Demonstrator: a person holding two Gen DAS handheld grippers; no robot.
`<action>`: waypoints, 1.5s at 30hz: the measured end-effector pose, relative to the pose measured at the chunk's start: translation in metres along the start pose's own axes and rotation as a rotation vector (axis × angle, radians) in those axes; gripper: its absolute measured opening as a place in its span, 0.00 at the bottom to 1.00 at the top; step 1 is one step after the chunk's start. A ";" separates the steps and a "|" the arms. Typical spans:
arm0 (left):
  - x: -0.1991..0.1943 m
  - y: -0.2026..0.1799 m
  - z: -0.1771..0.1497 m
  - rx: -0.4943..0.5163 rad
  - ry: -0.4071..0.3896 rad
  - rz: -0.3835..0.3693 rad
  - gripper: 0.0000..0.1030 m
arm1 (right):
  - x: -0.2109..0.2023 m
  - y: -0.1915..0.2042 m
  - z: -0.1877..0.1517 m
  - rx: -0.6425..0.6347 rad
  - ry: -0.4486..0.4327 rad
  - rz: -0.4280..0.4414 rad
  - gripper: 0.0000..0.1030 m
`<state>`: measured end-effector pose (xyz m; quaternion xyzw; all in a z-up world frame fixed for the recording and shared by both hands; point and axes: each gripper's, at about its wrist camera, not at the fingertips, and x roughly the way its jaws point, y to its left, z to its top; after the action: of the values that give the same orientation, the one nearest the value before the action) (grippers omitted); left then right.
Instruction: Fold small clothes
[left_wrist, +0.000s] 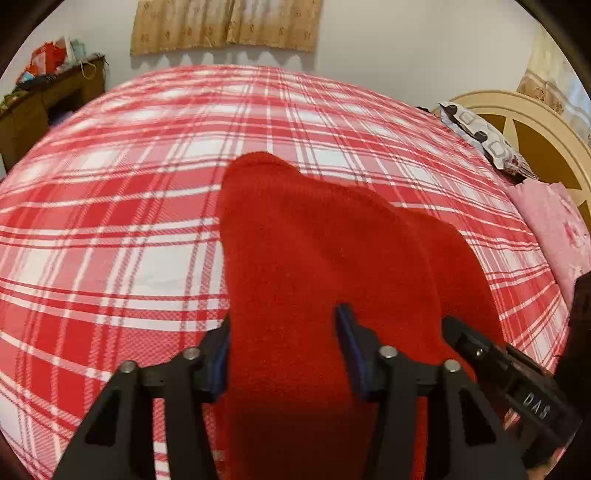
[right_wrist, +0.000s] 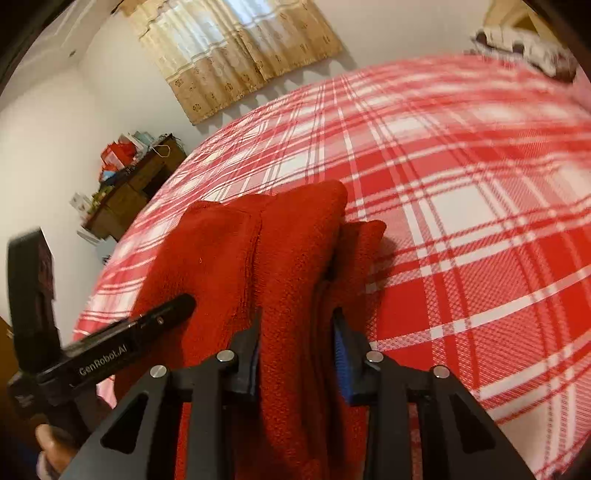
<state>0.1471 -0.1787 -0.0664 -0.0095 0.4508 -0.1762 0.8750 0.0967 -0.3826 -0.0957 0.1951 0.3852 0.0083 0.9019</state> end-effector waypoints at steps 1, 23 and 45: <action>-0.003 -0.002 0.000 0.012 -0.009 0.015 0.44 | -0.004 0.004 -0.001 -0.008 -0.009 -0.010 0.30; -0.058 -0.006 -0.003 0.081 -0.108 0.112 0.19 | -0.043 0.030 -0.009 -0.015 -0.077 -0.044 0.29; 0.018 0.017 0.002 -0.048 0.120 -0.188 0.53 | 0.011 -0.022 0.004 0.087 0.079 0.088 0.45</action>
<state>0.1632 -0.1691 -0.0821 -0.0621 0.5037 -0.2468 0.8255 0.1040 -0.4020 -0.1088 0.2505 0.4114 0.0389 0.8755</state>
